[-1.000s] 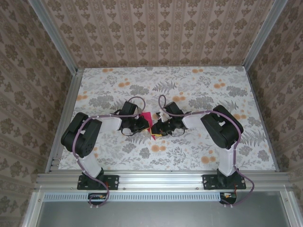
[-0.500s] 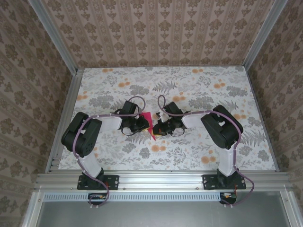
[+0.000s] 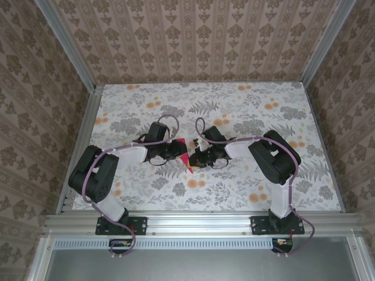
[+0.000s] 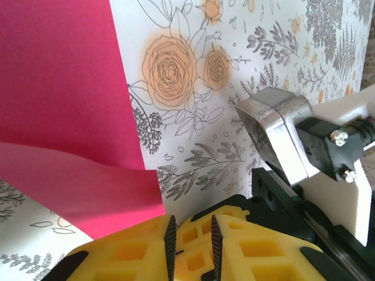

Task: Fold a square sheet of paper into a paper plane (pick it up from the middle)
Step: Fold the wing for the fifth time at the center of the table.

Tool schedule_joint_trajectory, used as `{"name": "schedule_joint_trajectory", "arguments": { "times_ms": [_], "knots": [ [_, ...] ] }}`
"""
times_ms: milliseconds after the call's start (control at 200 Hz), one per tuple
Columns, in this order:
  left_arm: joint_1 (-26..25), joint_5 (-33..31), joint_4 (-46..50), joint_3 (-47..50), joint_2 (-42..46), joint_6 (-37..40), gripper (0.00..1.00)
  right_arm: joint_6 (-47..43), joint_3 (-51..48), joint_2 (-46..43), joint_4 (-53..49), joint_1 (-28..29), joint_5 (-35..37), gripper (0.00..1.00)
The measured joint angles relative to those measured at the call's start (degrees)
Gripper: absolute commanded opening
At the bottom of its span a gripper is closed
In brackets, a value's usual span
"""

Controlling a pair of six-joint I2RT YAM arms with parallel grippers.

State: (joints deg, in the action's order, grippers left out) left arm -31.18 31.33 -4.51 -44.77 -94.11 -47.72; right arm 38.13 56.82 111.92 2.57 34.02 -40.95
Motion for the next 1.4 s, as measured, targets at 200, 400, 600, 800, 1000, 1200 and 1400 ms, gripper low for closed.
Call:
{"name": "schedule_joint_trajectory", "arguments": {
  "times_ms": [200, 400, 600, 800, 1000, 1200, 1400],
  "knots": [
    [-0.7, 0.2, -0.1, 1.3, -0.7, 0.0, 0.20, 0.0, 0.0, 0.0, 0.0, 0.0, 0.0, 0.00],
    [-0.7, -0.5, 0.1, 1.3, -2.3, 0.0, 0.17, -0.3, 0.0, 0.0, -0.1, 0.0, 0.1, 0.00],
    [-0.7, -1.4, 0.5, 1.3, -4.1, 0.2, 0.16, -0.5, 0.0, 0.1, -0.3, 0.0, 0.1, 0.00],
    [-0.7, -2.0, 2.1, 0.3, -4.8, 0.3, 0.15, -0.9, 0.0, 0.1, -0.7, 0.0, 0.3, 0.00],
    [-1.0, -2.6, 3.3, -0.3, -5.0, 0.4, 0.15, -1.6, 0.0, -0.1, -0.9, 0.1, 0.5, 0.11],
    [-1.1, -3.1, 4.0, -0.4, -5.0, 0.4, 0.15, -2.2, -1.4, -2.5, -2.5, 0.2, 0.5, 0.13],
    [-1.1, -3.2, 4.3, -0.6, -5.0, 0.4, 0.15, -2.4, -2.5, -3.7, -3.2, 0.4, 0.5, 0.09]
  ]
}}
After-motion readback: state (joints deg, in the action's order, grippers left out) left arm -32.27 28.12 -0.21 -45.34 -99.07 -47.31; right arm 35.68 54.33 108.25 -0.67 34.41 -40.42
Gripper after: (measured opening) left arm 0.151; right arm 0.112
